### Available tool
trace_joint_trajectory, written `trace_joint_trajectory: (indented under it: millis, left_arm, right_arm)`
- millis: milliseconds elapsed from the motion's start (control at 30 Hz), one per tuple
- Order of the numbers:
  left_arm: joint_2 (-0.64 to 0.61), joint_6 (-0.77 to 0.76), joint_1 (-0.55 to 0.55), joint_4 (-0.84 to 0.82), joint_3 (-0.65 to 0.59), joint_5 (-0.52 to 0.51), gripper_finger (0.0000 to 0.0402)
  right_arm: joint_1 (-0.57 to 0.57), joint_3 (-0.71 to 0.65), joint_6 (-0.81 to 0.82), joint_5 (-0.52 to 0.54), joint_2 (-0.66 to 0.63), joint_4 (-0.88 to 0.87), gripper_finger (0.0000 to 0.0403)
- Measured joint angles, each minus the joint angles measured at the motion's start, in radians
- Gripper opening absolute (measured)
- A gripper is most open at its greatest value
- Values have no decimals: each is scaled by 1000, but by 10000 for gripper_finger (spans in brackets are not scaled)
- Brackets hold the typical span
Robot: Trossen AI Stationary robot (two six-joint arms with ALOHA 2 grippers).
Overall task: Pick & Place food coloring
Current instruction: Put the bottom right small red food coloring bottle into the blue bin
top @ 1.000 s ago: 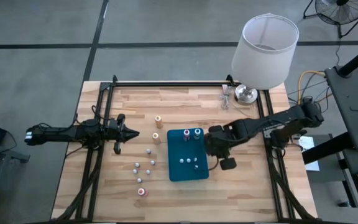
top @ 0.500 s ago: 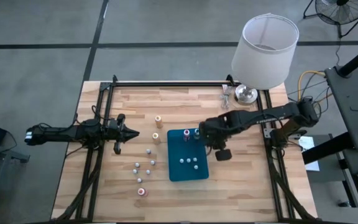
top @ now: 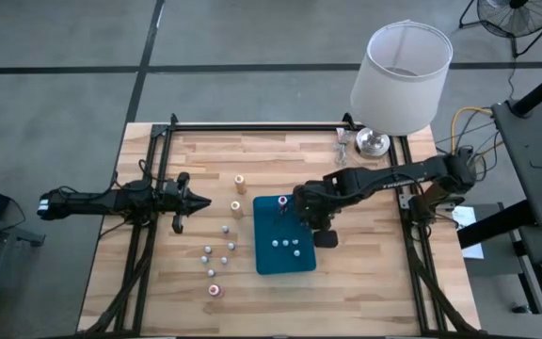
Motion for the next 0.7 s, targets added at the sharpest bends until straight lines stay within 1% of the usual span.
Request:
trace_joint_trajectory:
  millis: [133,400,700]
  left_arm:
    - [0,0,0,0,0,0,0]
    - [0,0,0,0,0,0,0]
    - [0,0,0,0,0,0,0]
  right_arm:
    - [22,27,20,0,33,5,59]
    - [63,26,41,0,87,32,59]
    - [76,21,78,4,153,52,59]
